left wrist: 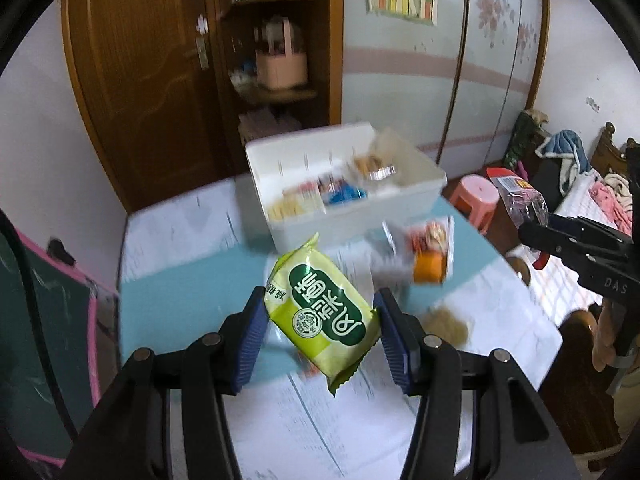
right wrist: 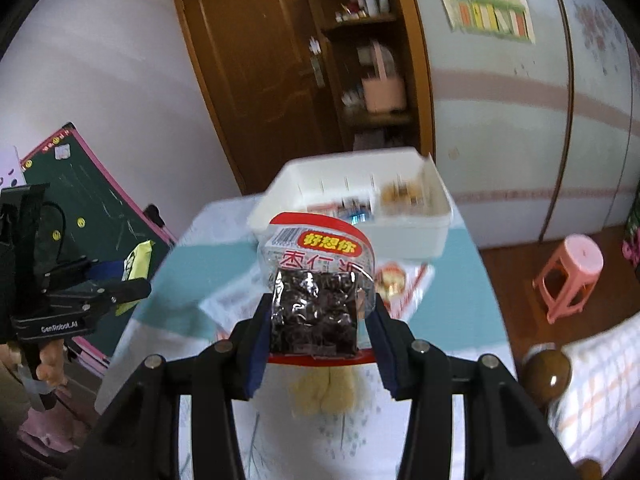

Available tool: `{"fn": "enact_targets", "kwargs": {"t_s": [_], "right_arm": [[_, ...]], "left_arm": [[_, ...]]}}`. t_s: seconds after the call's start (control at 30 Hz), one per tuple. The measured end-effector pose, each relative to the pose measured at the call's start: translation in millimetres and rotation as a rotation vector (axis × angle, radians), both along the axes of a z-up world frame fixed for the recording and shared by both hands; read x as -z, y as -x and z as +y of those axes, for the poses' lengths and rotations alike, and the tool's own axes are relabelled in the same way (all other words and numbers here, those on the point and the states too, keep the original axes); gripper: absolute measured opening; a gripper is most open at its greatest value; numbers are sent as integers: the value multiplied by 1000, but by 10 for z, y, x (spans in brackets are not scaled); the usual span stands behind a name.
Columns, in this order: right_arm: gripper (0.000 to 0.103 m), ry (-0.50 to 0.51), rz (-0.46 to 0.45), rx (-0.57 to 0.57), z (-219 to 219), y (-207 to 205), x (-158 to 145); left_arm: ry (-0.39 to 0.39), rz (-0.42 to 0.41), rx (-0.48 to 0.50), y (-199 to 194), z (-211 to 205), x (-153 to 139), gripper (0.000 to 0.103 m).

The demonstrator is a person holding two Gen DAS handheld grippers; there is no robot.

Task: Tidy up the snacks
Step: 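Carry both packs into the white tray and open both tools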

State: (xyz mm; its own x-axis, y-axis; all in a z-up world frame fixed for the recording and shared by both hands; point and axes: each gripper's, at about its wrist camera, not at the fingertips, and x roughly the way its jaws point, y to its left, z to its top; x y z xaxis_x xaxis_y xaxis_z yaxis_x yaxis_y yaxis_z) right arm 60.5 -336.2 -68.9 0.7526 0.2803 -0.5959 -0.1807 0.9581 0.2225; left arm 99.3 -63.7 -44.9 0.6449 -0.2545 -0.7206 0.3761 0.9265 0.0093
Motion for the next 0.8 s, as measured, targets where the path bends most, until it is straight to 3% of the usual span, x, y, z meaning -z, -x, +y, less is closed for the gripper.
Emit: {"fn": "enact_targets", "kwargs": {"t_s": [0.27, 0.43, 0.63, 0.8], "right_arm": [[45, 12, -116, 18, -27, -558, -658], [46, -16, -175, 64, -71, -1023, -1029], [46, 0, -168, 115, -64, -1619, -1086], [46, 11, -94, 150, -52, -2064, -825]], "left_arm": [[-51, -135, -36, -671, -204, -708, 52], [-47, -140, -80, -1184, -376, -909, 52], [-26, -95, -131, -1829, -486, -847, 52], [-22, -54, -160, -2170, -539, -604, 53]]}}
